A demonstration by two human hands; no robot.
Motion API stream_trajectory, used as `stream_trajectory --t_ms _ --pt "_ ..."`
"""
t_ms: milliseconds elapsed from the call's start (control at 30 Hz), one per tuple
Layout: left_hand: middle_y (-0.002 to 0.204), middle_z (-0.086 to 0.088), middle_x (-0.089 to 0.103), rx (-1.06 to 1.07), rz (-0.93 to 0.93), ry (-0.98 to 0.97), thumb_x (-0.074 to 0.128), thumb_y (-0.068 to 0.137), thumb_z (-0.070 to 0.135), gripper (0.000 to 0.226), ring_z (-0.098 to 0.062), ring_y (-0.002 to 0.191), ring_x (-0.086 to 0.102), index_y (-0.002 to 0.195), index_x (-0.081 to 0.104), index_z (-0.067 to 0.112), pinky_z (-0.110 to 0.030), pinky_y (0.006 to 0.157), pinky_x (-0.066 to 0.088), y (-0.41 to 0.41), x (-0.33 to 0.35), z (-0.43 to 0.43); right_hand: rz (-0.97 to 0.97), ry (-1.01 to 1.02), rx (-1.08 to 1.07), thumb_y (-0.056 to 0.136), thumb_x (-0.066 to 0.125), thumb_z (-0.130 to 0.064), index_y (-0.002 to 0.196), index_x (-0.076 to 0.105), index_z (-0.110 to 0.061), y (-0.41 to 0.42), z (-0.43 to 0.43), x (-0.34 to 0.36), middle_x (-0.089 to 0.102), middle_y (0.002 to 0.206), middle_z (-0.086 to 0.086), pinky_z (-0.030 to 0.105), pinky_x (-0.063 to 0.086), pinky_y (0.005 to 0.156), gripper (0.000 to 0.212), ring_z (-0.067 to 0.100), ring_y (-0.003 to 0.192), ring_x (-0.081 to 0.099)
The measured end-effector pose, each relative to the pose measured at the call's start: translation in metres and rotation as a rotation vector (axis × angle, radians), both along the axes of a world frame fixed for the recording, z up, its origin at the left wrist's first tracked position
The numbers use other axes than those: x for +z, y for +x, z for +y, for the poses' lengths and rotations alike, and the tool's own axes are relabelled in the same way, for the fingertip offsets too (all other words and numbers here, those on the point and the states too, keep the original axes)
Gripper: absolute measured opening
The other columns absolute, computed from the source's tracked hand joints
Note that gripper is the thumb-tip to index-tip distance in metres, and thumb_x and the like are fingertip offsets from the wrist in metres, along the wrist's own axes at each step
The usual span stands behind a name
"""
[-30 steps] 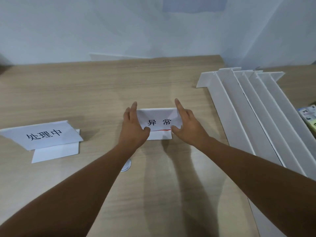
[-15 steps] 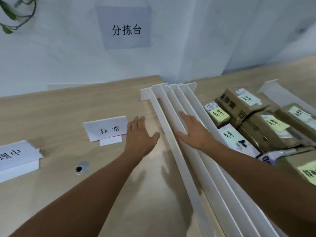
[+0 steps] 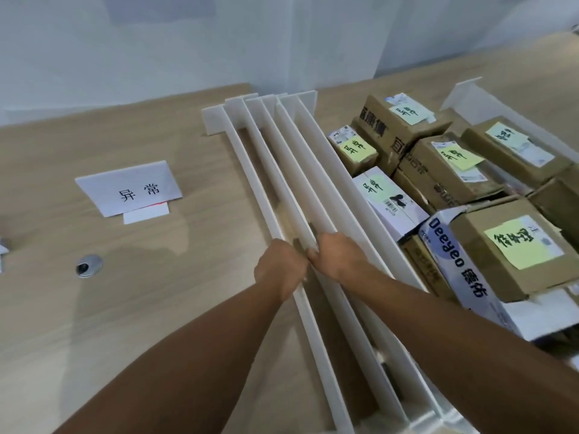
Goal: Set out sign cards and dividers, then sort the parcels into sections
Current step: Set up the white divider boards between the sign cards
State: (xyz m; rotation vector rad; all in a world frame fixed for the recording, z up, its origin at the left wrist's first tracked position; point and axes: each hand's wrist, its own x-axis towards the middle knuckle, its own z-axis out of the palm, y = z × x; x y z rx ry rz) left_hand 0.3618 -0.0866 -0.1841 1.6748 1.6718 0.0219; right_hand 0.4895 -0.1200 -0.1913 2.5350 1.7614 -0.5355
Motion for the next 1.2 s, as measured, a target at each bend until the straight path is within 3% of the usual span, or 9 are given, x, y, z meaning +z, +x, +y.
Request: stream_trajectory --t_ms 133,267,400,567,733,867,1033,1200 --pt "0.106 -0.007 0.064 0.092 -0.025 0.032 0.049 0.093 0.019 0.016 -0.03 0.089 0.063 0.108 0.046 0.015 -0.042 0.081 0.058 -0.009 0.004 0.003 0.039 0.022 -0.002 0.101 0.048 -0.034 0.111 0.066 -0.006 -0.013 0.001 -0.002 0.069 0.109 0.021 0.036 0.051 0.081 0.035 0.04 0.101 0.066" --pt "0.087 -0.003 0.05 0.095 -0.042 0.167 0.044 0.097 0.018 0.008 -0.027 0.081 0.048 0.099 0.039 0.013 -0.035 0.069 0.038 -0.055 0.025 0.01 0.062 0.093 -0.008 0.098 0.048 -0.03 0.094 0.064 -0.004 -0.027 0.004 0.028 0.067 0.097 0.021 0.031 0.044 0.07 0.03 0.039 0.09 0.066" --pt "0.082 0.001 0.046 0.113 -0.067 0.284 0.041 0.097 0.026 0.011 -0.03 0.083 0.052 0.097 0.04 0.015 -0.036 0.07 0.038 -0.13 0.06 0.022 0.09 0.111 -0.011 0.097 0.05 -0.027 0.067 0.042 -0.015 -0.043 0.011 0.068 0.058 0.079 0.014 0.029 0.04 0.063 0.032 0.031 0.07 0.055" --pt "0.089 -0.006 0.053 0.186 0.017 0.373 0.043 0.098 0.024 0.011 -0.029 0.077 0.051 0.095 0.042 0.013 -0.037 0.065 0.036 -0.236 0.095 0.037 0.065 0.116 0.016 0.095 0.051 -0.025 0.067 0.041 -0.013 -0.089 0.026 0.092 0.049 0.068 0.007 0.029 0.04 0.064 0.032 0.033 0.071 0.055" --pt "0.092 -0.01 0.057 0.273 0.083 0.367 0.045 0.096 0.025 0.015 -0.036 0.084 0.057 0.1 0.045 0.011 -0.041 0.073 0.046 -0.325 0.1 0.034 0.058 0.103 0.036 0.094 0.048 -0.025 0.066 0.043 -0.014 -0.142 0.035 0.087 0.052 0.066 0.007 0.028 0.042 0.061 0.031 0.029 0.061 0.056" --pt "0.083 -0.005 0.052 0.328 0.099 0.334 0.046 0.096 0.026 0.016 -0.028 0.074 0.052 0.099 0.044 0.01 -0.038 0.065 0.038 -0.368 0.086 0.034 0.04 0.089 0.047 0.094 0.048 -0.026 0.066 0.044 -0.013 -0.168 0.043 0.075 0.053 0.063 0.008 0.029 0.043 0.058 0.031 0.024 0.053 0.053" --pt "0.079 -0.001 0.049 0.334 0.17 0.326 0.043 0.098 0.024 0.014 -0.022 0.068 0.049 0.102 0.045 0.011 -0.034 0.054 0.032 -0.399 0.055 0.038 0.002 0.079 0.053 0.095 0.05 -0.027 0.065 0.04 -0.015 -0.188 0.05 0.056 0.046 0.064 0.005 0.029 0.039 0.062 0.033 0.029 0.063 0.051" --pt "0.079 -0.001 0.051 0.331 0.145 0.315 0.041 0.095 0.024 0.011 -0.019 0.066 0.049 0.096 0.045 0.014 -0.031 0.051 0.03 -0.413 0.022 0.039 0.019 0.04 0.031 0.096 0.049 -0.028 0.074 0.048 -0.009 -0.202 0.051 0.038 0.057 0.077 0.013 0.031 0.044 0.065 0.029 0.035 0.073 0.057"
